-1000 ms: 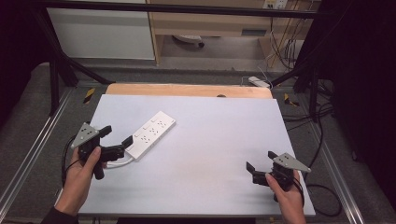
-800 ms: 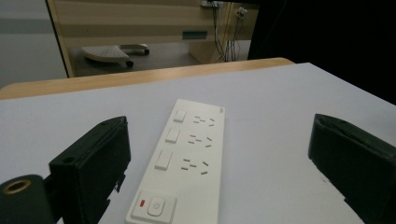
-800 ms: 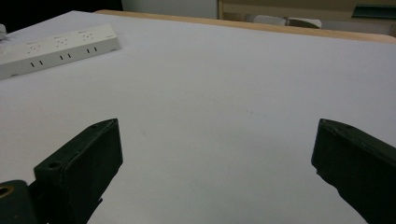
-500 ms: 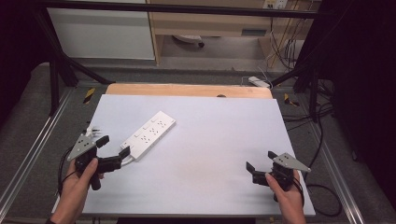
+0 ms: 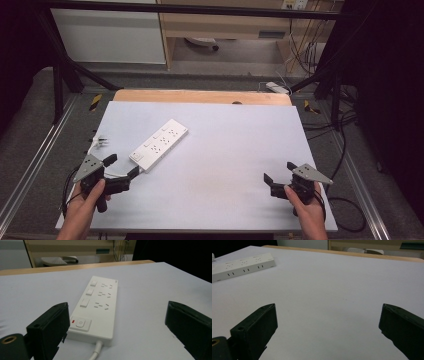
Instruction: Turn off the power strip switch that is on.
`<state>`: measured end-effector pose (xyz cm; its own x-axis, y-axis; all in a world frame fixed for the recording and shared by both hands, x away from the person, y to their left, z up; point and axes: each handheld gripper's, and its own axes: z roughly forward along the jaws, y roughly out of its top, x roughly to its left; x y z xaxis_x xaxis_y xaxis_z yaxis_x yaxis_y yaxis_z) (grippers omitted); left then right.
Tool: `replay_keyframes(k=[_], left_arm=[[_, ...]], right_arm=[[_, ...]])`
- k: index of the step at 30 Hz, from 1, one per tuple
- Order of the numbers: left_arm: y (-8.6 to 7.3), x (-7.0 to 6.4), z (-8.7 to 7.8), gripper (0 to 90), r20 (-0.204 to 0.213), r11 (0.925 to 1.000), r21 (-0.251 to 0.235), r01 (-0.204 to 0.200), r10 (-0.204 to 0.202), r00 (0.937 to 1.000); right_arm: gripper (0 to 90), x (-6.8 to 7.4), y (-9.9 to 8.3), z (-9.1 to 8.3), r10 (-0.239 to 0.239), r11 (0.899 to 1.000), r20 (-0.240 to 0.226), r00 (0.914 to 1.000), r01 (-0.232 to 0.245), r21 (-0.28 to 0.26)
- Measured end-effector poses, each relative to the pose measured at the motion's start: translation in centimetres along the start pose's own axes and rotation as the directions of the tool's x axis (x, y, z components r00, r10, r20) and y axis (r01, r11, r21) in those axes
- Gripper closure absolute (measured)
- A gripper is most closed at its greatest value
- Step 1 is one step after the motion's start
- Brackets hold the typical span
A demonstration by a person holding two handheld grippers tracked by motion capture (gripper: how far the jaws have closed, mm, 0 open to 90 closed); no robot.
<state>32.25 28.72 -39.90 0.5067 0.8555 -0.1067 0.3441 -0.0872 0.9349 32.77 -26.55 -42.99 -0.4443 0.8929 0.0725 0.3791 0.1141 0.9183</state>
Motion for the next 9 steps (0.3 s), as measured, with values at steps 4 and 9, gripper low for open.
replay_keyframes(k=[4, 9], left_arm=[[-0.9, -0.3, -0.1, 5.7, 0.009, 0.9996, 0.024, -0.011, 0.010, 0.9999], [-2.2, -0.5, -0.5, 5.6, 0.008, 0.9987, 0.049, -0.008, 0.008, 0.9999]], right_arm=[[2.3, 0.0, 0.0, 0.0, 0.002, 1.000, 0.000, 1.0000, -0.002, -0.001], [2.0, -0.2, -0.1, 0.4, 0.012, 1.000, 0.036, 0.9993, -0.012, 0.023]])
